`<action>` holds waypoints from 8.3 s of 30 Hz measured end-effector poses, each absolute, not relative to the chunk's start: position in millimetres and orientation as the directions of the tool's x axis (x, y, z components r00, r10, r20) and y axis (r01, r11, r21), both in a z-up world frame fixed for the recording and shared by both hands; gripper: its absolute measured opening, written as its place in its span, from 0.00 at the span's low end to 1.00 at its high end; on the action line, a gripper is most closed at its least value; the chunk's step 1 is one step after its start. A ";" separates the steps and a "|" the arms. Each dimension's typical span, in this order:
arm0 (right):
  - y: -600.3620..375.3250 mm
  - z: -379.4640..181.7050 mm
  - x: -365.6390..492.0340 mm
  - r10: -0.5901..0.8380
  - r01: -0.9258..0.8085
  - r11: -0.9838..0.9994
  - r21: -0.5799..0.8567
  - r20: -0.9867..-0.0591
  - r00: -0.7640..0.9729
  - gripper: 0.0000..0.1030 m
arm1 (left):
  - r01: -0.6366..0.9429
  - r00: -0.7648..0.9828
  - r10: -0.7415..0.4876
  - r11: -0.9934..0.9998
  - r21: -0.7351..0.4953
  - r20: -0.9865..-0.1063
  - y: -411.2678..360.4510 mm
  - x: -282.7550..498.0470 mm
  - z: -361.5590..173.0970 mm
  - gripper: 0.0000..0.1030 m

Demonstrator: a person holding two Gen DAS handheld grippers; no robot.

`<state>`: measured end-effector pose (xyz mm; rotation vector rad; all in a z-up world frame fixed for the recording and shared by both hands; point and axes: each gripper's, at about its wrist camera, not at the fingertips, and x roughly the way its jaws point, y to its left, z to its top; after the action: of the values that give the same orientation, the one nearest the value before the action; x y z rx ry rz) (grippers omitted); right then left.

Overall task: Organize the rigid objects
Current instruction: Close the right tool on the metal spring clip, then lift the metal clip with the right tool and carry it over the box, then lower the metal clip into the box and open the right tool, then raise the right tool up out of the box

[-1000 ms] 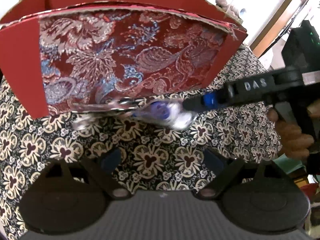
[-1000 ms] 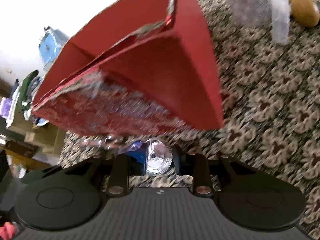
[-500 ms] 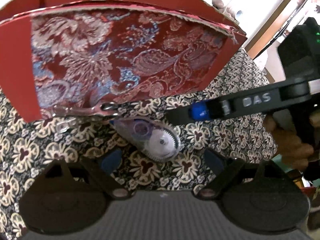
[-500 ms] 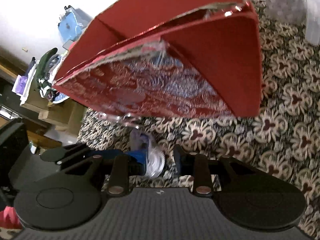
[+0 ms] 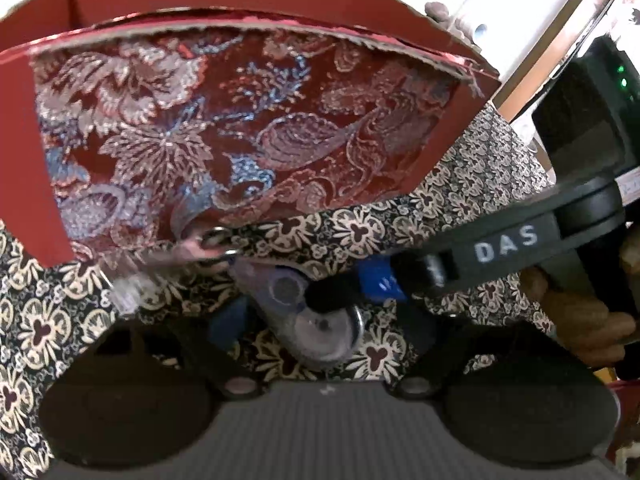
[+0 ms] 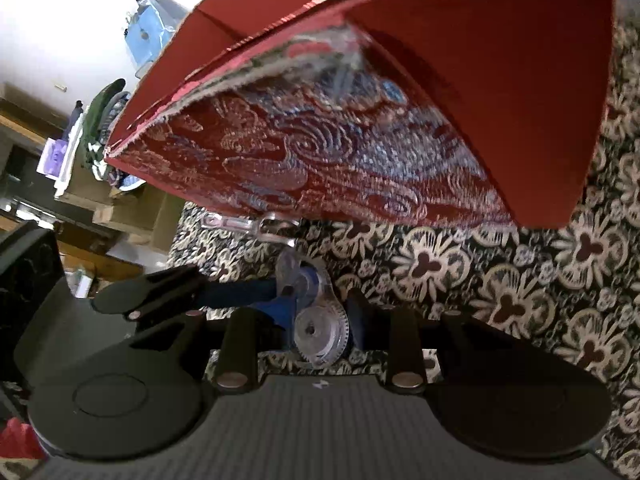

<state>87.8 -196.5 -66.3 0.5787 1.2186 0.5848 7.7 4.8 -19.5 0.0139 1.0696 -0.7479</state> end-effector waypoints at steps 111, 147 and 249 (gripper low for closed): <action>-328.1 -29.4 14.5 0.523 0.265 0.590 0.763 -0.611 0.594 0.02 | 0.893 0.132 -0.719 0.386 -0.233 -0.682 -105.7 -5.7 54.7 0.05; -173.2 6.8 232.1 0.670 -0.213 0.742 0.635 -0.706 0.230 0.01 | 0.502 0.420 -0.446 0.840 -0.207 -0.790 -4.9 118.6 54.5 0.06; -210.6 25.3 149.3 0.483 -0.021 0.787 0.617 -0.593 0.644 0.06 | 0.279 0.618 -0.156 0.960 0.029 -0.770 4.0 72.9 101.9 0.63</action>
<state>149.3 -210.6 25.3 0.6128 0.8307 0.3084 72.9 4.0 101.9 0.1515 0.8699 -0.2517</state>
